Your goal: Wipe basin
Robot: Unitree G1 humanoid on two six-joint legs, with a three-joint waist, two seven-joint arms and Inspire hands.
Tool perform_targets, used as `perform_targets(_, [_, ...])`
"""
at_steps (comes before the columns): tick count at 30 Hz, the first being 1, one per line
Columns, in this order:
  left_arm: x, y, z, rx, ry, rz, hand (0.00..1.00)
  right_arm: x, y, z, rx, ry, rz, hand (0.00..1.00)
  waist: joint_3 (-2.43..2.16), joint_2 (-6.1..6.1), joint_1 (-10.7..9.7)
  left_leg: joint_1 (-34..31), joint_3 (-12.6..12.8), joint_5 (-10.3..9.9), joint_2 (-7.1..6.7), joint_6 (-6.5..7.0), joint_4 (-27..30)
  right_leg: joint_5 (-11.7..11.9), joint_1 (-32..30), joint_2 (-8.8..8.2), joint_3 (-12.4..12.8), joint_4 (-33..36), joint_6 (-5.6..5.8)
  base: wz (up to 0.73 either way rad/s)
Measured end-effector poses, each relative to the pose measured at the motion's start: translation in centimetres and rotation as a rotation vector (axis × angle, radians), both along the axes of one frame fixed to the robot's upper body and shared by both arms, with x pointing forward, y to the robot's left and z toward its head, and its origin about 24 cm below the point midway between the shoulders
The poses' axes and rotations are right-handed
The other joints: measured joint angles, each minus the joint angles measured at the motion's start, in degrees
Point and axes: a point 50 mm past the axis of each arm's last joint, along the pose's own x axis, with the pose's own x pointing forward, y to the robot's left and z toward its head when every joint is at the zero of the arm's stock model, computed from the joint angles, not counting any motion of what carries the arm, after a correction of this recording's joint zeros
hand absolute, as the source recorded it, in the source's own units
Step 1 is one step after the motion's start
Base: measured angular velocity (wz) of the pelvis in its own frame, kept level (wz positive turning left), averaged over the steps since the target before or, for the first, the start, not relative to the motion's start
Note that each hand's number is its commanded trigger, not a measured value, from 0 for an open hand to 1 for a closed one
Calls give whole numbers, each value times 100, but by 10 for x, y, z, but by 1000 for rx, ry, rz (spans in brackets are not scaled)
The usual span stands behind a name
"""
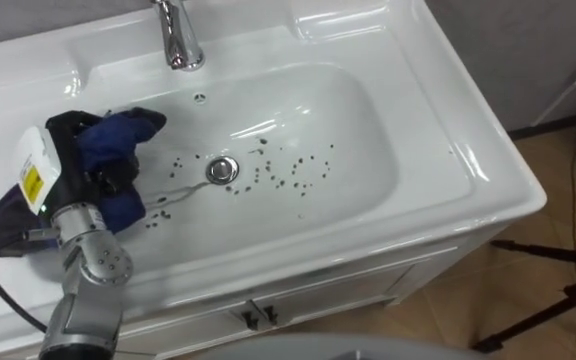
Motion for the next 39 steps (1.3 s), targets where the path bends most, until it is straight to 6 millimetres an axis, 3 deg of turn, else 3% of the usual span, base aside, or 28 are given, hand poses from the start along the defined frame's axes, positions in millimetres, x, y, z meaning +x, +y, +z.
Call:
perform_targets(15, [-6,-8,-11,-8,72,-47,100,-6,2,0,27,41,23,0,12,-36,-3,-5,128,0,17,0,18,3,-93,3,134,93,-6,-4])
perform_targets(19, [-17,-3,-34,-19,232,-39,100,-9,3,0,41,48,10,0,-47,-17,-8,18,145,0,17,0,17,4,-81,5,172,102,-8,-6])
perform_targets(23, [-19,-1,-40,-7,280,-42,100,-12,1,0,35,62,-6,0,-66,29,-15,46,154,0,17,0,15,6,-76,9,247,111,-12,-8])
perform_targets(32, [-24,1,-48,24,381,-53,100,-11,1,1,32,71,-15,0,-44,156,-73,67,188,0,21,0,15,9,-83,11,274,136,-17,-1])
perform_targets(39, [-29,7,-59,83,477,-59,100,-6,0,1,32,58,-13,0,-32,134,-172,115,317,0,19,0,2,-2,-103,8,389,154,-12,-9])
